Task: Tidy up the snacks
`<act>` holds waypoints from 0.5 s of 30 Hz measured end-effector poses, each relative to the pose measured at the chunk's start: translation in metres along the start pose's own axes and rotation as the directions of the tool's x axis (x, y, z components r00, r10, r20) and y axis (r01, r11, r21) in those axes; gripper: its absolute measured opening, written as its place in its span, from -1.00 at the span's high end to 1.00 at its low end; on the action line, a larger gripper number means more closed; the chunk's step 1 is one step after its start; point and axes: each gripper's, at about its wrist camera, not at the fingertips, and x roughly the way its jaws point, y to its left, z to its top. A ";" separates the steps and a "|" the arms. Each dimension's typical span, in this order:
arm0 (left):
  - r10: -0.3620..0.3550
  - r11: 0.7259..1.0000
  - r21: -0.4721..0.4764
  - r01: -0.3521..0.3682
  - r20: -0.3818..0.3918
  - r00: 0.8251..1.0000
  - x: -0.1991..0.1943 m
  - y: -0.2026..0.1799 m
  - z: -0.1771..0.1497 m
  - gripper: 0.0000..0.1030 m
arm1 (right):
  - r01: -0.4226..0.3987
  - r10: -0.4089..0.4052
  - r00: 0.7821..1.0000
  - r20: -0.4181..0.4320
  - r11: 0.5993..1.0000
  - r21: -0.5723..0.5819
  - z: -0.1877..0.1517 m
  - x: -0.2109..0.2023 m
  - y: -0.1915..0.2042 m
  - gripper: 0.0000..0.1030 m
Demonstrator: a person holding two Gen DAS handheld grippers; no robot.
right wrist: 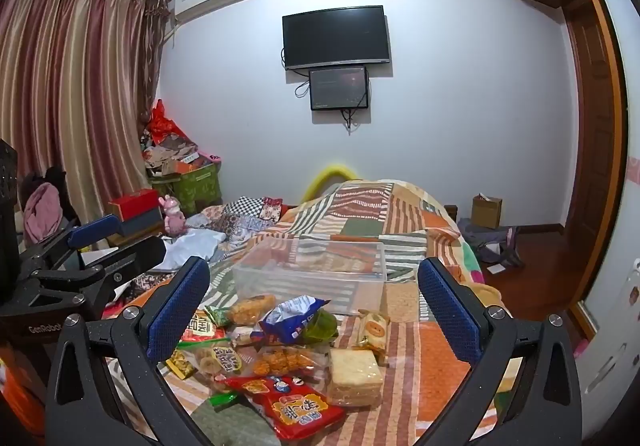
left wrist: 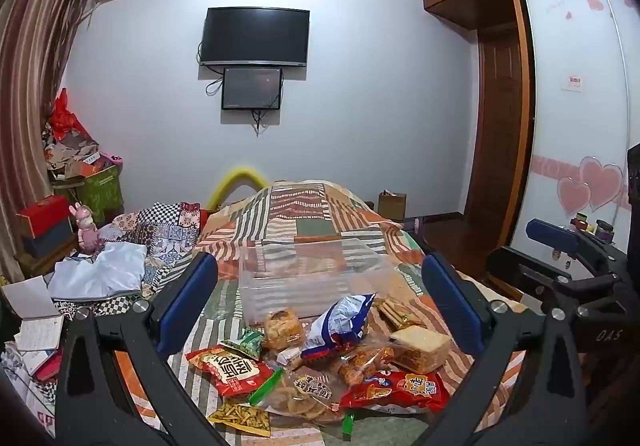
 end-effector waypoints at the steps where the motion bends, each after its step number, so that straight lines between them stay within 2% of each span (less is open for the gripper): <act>1: -0.001 1.000 -0.001 0.001 -0.001 1.000 0.000 0.000 0.000 -1.00 | 0.000 0.000 1.000 0.000 1.000 0.001 0.000 0.000 0.000 -1.00; 15: -0.001 1.000 0.001 0.001 0.000 1.000 -0.002 0.000 0.000 -1.00 | -0.005 0.005 1.000 0.001 1.000 0.004 0.001 -0.001 -0.001 -1.00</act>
